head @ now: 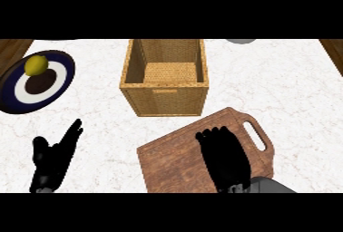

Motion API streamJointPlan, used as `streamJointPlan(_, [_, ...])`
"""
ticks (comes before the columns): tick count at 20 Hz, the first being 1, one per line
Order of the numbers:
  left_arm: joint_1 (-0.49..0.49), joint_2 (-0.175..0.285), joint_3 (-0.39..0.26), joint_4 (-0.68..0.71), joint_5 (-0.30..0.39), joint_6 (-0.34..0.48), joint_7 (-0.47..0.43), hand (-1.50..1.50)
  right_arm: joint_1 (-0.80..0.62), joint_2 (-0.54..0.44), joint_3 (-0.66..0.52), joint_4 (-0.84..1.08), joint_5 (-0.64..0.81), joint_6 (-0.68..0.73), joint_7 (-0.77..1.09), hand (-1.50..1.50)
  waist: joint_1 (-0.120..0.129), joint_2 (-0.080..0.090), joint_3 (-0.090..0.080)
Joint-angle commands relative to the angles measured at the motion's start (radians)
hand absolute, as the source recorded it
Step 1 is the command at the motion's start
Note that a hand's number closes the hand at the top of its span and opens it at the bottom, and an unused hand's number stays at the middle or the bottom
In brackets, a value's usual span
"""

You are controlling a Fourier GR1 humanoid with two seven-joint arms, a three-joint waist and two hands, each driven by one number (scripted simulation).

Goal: Pick the can from the cutting board and place it in the basket

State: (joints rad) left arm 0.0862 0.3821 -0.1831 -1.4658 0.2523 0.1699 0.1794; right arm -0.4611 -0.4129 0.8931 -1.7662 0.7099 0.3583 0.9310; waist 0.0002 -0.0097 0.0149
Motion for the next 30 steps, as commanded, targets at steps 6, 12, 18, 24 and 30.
streamJointPlan(6, [0.056,-0.017,0.002,0.067,0.011,-0.042,0.022,0.0,-0.03,0.007,0.04,0.068,0.153,0.007,-0.058,1.5,0.007,0.01,-0.015])
streamJointPlan(12, [0.003,-0.032,-0.032,0.04,-0.022,-0.024,0.068,0.0,-0.059,0.4,0.085,0.229,0.118,-0.005,0.208,1.5,0.051,0.02,-0.017])
streamJointPlan(18, [-0.015,-0.037,-0.044,0.053,-0.028,-0.04,0.065,0.0,-0.132,0.409,0.083,0.303,0.079,-0.132,0.255,1.5,0.108,0.03,-0.02])
streamJointPlan(24, [-0.04,-0.05,-0.046,0.06,-0.029,-0.037,0.088,0.0,-0.196,0.412,0.039,0.262,0.094,-0.397,0.291,1.5,0.103,0.022,-0.015])
streamJointPlan(30, [-0.027,-0.044,-0.046,0.067,-0.037,-0.045,0.075,0.0,-0.328,0.412,-0.087,0.143,0.174,-0.675,0.28,1.5,0.106,0.008,-0.017])
